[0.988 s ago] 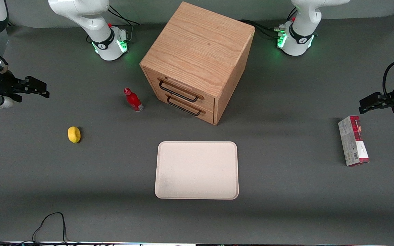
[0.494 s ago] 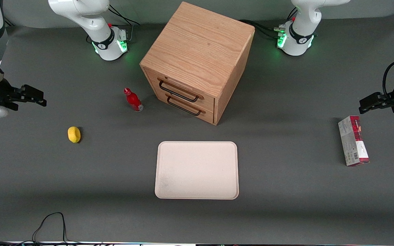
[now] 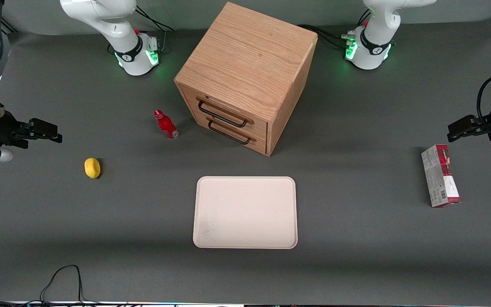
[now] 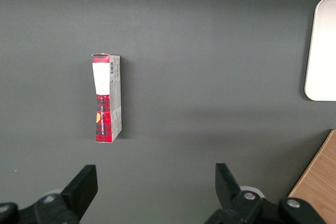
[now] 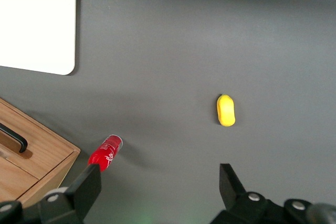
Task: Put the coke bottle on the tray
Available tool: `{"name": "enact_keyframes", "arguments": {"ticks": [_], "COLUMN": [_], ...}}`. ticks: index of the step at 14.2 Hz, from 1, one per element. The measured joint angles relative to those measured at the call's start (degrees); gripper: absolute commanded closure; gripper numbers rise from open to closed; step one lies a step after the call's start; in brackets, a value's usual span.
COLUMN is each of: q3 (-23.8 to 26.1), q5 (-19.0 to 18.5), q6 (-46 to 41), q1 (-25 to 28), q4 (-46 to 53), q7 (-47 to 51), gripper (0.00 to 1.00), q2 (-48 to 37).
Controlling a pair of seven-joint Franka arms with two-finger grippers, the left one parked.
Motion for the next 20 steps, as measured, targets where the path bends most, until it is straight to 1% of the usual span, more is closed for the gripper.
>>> {"name": "enact_keyframes", "arguments": {"ticks": [5, 7, 9, 12, 14, 15, 17, 20], "q3": [0.1, 0.1, 0.2, 0.4, 0.5, 0.5, 0.3, -0.3], "q5": [0.4, 0.6, 0.7, 0.8, 0.8, 0.8, 0.8, 0.8], "q6": [-0.6, -0.6, -0.6, -0.6, -0.6, -0.5, 1.7, 7.8], "q1": [0.5, 2.4, 6.3, 14.3, 18.7, 19.9, 20.2, 19.9], "q4": [-1.3, -2.7, -3.5, -3.9, -5.1, -6.5, -11.3, -23.0], "q7": [0.7, 2.8, 8.2, 18.4, 23.0, 24.0, 24.3, 24.3], "gripper": [0.0, 0.0, 0.0, 0.0, 0.0, 0.0, 0.0, 0.0], "q2": [-0.4, -0.8, -0.8, -0.9, -1.4, -2.0, -4.9, -12.0]}}
